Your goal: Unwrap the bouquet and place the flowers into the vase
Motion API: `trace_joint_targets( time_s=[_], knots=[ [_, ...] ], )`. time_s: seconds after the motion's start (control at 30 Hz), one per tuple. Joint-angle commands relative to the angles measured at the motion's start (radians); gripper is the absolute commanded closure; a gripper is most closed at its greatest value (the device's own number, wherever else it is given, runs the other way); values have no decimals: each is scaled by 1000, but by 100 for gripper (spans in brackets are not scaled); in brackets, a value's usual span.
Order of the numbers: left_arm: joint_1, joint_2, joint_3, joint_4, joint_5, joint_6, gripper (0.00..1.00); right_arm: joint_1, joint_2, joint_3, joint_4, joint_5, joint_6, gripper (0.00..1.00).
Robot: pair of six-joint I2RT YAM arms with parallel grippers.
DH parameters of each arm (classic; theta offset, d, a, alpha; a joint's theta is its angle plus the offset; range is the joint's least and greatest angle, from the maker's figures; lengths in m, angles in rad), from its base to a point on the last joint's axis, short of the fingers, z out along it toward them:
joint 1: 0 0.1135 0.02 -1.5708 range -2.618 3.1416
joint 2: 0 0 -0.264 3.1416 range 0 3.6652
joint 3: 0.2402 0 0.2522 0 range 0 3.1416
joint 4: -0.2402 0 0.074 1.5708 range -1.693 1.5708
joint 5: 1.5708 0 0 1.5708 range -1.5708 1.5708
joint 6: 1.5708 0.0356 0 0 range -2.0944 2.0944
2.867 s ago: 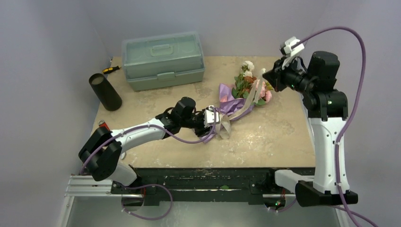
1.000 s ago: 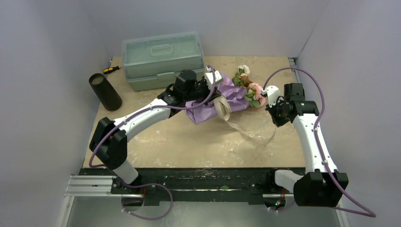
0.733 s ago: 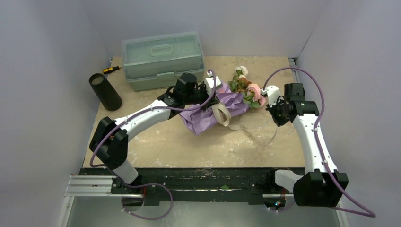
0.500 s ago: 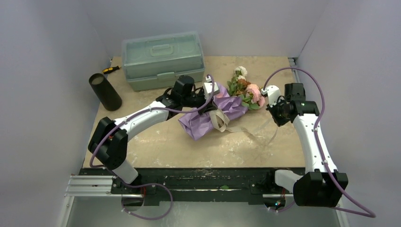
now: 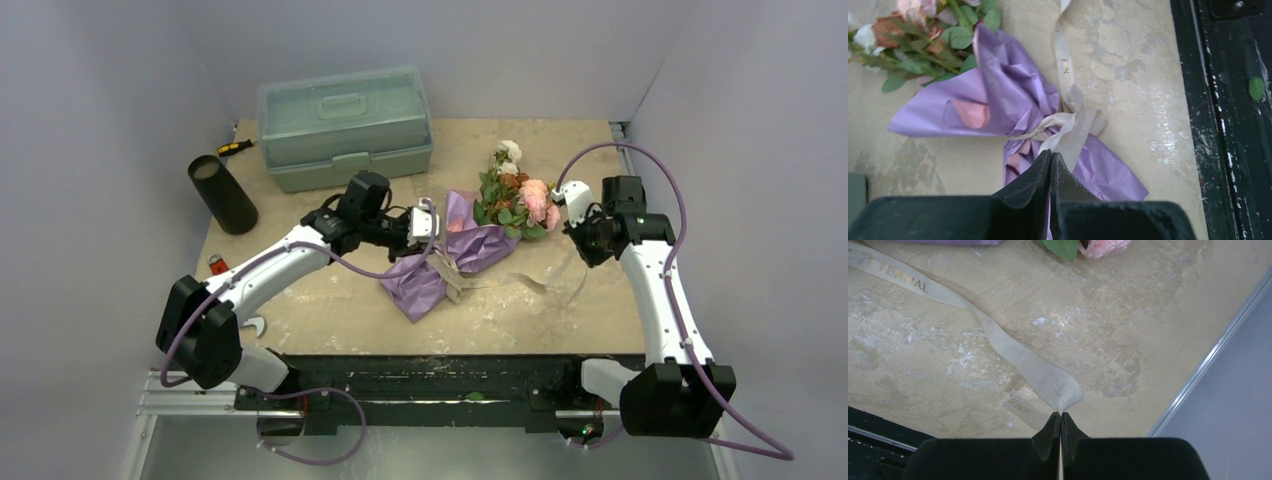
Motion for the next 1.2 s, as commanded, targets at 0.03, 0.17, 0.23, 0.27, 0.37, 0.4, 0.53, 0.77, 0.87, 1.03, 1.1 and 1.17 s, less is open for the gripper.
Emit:
trace_joint_targets(
  time_s=[0.03,0.17,0.23,0.27,0.37,0.4,0.53,0.77,0.87,1.03,1.1,1.17],
  knots=[
    [127,-39,73,91,-17,-230,100,-18,-12,-15,20,9,-36,100],
    [235,-62,133,259,-152,-463,100,-32,-19,-34,20,14,-47,100],
    [300,-57,170,299,-215,-544,100,-38,-21,-44,20,18,-53,100],
    [335,-45,190,307,-238,-577,100,-42,-22,-48,20,21,-58,100],
    [416,-14,243,292,-287,-622,100,-55,-27,-62,23,31,-80,100],
    [429,-7,252,280,-301,-605,100,-59,-27,-69,24,36,-88,100],
    [470,-1,246,255,-337,-531,100,-100,-24,-92,35,60,-150,100],
    [537,-5,164,192,-388,-402,100,-246,25,-101,83,92,-306,100],
    [537,-12,109,188,-392,-371,100,-288,58,-109,108,115,-356,100],
    [537,0,48,172,-405,-352,100,-326,84,-135,81,147,-464,100],
    [536,-2,29,166,-361,-350,100,-325,99,-116,-23,116,-495,100],
    [528,-5,12,153,-330,-345,100,-325,109,-85,-95,101,-497,72]
  ],
)
